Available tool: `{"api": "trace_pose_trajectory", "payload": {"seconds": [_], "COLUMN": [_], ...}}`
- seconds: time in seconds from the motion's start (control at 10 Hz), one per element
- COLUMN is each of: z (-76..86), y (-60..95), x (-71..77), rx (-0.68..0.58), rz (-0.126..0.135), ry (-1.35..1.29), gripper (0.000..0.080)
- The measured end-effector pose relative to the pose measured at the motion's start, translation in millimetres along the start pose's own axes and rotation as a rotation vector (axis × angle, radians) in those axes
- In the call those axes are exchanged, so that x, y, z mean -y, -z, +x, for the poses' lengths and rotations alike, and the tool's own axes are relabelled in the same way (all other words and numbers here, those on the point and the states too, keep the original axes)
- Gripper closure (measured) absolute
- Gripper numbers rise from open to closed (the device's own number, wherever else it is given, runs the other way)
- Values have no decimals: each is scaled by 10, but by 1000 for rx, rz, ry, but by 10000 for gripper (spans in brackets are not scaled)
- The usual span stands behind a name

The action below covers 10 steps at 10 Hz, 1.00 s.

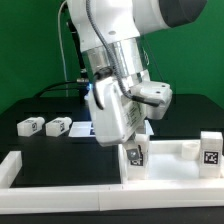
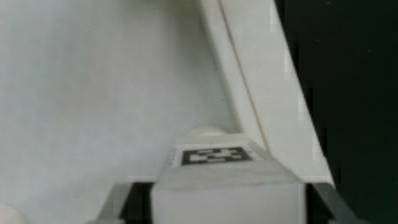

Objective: Assemble square table

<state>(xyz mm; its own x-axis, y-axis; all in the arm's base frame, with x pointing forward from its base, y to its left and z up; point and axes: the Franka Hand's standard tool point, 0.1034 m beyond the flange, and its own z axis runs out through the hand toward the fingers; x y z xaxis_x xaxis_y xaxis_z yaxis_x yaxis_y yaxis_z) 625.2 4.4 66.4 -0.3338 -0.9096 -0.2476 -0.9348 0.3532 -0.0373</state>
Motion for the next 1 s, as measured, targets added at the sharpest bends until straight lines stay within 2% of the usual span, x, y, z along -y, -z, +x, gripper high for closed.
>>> {"api": "trace_pose_trajectory", "payload": {"seconds": [0.2,0.3,0.4,0.5,0.6,0.7,0.9,1.0], "z": [10,8,8,8,2,-26,-79,-61], "y": [0,-5,-5,-5,7,125,376,342], "x": [-3,-6,-7,-7,-2,5,-73,-89], "rx": [-3,-3,-3,-3,-2,6,20,17], "rz": [-1,-2,-2,-2,0,9,25,20], "ry": [-5,-3,-2,-2,2,47,70,70], "gripper": [508,368,368,237,168,155,150,150]}}
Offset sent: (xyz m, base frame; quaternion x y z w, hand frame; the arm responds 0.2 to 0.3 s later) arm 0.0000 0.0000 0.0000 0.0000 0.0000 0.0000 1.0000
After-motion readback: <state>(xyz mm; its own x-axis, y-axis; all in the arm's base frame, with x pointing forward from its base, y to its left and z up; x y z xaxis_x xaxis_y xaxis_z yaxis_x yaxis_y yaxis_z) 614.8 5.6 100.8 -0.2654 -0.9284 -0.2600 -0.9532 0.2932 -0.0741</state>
